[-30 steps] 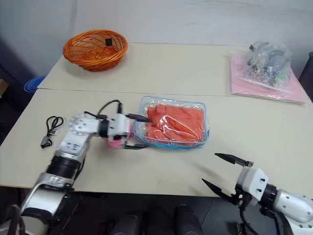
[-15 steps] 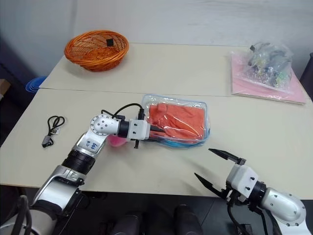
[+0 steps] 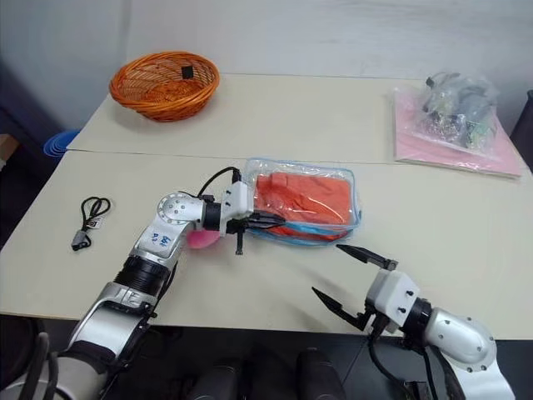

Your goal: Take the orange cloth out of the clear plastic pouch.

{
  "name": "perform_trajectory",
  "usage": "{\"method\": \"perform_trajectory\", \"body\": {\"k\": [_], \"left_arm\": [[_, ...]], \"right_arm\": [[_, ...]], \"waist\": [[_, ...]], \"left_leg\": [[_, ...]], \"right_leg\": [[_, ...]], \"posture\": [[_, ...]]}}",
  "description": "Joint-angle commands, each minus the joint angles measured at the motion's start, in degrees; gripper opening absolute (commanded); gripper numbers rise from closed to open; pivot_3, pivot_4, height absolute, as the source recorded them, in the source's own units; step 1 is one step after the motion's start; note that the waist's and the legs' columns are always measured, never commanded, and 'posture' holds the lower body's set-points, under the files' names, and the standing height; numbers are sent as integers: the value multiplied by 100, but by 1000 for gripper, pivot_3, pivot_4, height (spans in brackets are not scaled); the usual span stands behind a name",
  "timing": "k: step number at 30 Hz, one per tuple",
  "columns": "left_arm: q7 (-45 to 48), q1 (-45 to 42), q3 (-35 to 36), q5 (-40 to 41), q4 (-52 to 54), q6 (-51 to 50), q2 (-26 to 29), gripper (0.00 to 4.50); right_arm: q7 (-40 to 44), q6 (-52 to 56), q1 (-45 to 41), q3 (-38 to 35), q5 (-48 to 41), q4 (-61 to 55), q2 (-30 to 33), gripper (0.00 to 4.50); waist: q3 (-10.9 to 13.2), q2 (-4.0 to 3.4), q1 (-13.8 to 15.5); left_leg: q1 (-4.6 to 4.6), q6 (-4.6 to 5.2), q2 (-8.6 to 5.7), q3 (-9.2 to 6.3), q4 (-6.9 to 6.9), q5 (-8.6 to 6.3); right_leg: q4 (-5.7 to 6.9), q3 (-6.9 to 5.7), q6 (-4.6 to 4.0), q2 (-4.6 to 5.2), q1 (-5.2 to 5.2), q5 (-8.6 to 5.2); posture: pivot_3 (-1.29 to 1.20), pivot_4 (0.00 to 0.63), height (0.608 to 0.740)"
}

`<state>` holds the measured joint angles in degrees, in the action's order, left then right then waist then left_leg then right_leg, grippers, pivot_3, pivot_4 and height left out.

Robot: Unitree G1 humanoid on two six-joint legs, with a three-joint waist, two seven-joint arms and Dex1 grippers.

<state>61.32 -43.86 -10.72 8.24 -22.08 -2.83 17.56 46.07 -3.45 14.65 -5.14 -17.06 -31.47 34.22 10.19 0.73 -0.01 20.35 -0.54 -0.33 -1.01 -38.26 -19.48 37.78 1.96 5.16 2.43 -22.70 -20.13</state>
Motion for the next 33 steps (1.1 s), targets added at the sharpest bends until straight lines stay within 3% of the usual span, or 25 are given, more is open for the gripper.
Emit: {"method": "perform_trajectory", "body": {"k": [1, 11, 16, 19, 24, 31, 33], "left_arm": [[-220, -254, 268, 284, 265, -305, -103, 20], [-277, -444, 246, 405, 487, -923, -276, 20], [412, -226, -93, 97, 593, -65, 223, 20], [687, -33, -73, 134, 669, 310, 559, 585], [863, 363, -108, -41, 725, 1028, 918, 2069], [361, 383, -346, -780, 53, 2151, 894, 4127], [-21, 267, -342, -959, -226, 2250, 725, 4127]], "right_arm": [[-176, 309, -235, 358, 320, -166, 29, 4500], [-1082, 1459, -1867, 1184, 1396, 721, -475, 4500], [-1044, 1354, -1868, 1081, 1316, 632, -496, 4500], [-800, 1034, -1407, 772, 1046, 305, -311, 4500], [-199, 93, -447, 78, 268, -87, -104, 4500], [170, -501, 515, -692, -101, 82, 66, 4500], [146, -544, 512, -727, -105, 129, 50, 4500]], "waist": [[0, 0, 6], [0, 0, -5], [0, -1, -6], [-1, -1, -5], [-1, -1, 5], [0, 0, 11], [0, 0, 0]], "left_leg": [[1, 0, 0, 0, -1, 0], [6, -7, -1, 0, -2, 4], [12, -8, -1, -1, 2, 4], [12, -9, -1, 0, 9, 4], [20, -7, -1, -1, 2, 3], [6, 1, -2, 2, -2, 0], [-3, 3, -2, 2, -1, -1]], "right_leg": [[0, 0, 0, 0, 0, 0], [4, 0, 0, 0, -11, 0], [3, -1, 0, 0, -21, 0], [1, -1, 0, 0, -23, 0], [1, -1, 0, 2, -25, 0], [-2, -1, 0, 1, -3, 0], [-1, 0, 0, 0, 4, 0]], "posture": [[0, 150, 740], [0, 150, 740], [0, 150, 740], [0, 150, 740], [0, 150, 740], [0, 150, 740], [0, 150, 740]]}}
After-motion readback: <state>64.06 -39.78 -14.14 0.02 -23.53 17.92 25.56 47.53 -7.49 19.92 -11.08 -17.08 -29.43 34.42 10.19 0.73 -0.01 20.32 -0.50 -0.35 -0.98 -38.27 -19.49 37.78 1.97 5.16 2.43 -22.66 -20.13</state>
